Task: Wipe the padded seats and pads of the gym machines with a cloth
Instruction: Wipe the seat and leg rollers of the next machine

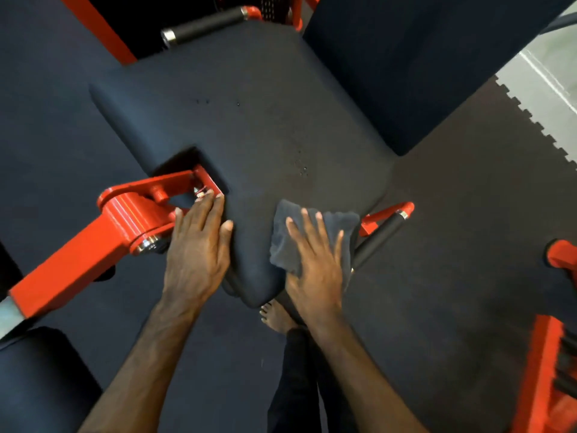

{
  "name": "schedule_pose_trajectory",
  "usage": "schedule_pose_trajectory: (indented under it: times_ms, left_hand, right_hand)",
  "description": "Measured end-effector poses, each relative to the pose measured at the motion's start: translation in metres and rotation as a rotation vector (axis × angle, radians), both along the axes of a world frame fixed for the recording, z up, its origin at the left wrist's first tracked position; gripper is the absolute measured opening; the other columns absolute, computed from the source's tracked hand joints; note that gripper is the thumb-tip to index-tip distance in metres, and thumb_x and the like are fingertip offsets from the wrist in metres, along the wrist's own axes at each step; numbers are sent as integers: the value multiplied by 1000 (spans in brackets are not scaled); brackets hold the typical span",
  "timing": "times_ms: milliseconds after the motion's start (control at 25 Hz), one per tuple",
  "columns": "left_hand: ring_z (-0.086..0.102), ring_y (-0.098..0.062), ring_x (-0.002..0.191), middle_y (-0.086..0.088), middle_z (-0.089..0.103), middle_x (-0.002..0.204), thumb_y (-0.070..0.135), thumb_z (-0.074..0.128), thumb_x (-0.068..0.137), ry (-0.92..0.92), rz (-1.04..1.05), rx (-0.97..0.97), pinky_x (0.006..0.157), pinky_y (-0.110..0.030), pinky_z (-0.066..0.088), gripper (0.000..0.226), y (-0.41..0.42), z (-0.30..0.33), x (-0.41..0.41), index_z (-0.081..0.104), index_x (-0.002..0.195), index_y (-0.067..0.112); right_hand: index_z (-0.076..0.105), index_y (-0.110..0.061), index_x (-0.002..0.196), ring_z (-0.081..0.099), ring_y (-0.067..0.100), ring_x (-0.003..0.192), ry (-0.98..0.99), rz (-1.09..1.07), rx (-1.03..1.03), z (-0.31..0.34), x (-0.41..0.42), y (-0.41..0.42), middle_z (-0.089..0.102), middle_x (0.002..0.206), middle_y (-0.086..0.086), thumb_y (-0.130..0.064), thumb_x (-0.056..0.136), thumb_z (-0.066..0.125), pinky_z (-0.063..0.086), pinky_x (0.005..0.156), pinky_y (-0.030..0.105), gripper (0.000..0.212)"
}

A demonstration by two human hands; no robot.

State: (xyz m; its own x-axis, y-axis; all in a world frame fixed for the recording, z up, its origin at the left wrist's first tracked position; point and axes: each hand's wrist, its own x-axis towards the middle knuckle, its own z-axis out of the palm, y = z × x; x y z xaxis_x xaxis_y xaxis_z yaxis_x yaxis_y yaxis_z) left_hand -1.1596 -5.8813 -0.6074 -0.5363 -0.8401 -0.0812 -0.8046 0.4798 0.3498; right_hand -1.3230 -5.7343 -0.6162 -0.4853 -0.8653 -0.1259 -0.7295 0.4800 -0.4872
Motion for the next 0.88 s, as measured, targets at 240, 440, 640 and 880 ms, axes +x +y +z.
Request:
schedule_pose_trajectory:
  times_ms: [240,440,640,880]
  left_hand:
    - [22,-33,161,-19,25,171,38,33,111,-92,4,-56,129,-59,18,60,-5,-12,-27,35,162,5]
    - [14,-29,163,-17,16,174,38,28,112,-156,13,-99,129,-61,17,62,-7,-13,-39,29,164,4]
    - [9,-32,163,-19,9,175,37,28,111,-166,15,-118,130,-56,16,64,-15,-21,-58,24,165,3]
    - [8,-28,164,-15,9,176,36,29,111,-156,77,-149,130,-54,16,63,-10,-22,-64,22,166,7]
  right_hand:
    - [42,-29,160,15,17,162,82,254,-82,-16,-43,-37,27,172,-4,-10,70,72,6,129,59,97]
    - [43,-25,159,8,21,163,-35,-64,-34,-4,-11,9,24,173,-3,-5,75,70,10,127,64,90]
    - [40,-29,160,13,18,162,84,148,-53,-28,-76,-36,27,172,-3,-9,68,66,1,130,57,97]
    - [47,-25,157,12,21,162,-51,-37,-55,-9,-38,1,29,171,-2,-10,71,58,5,129,60,88]
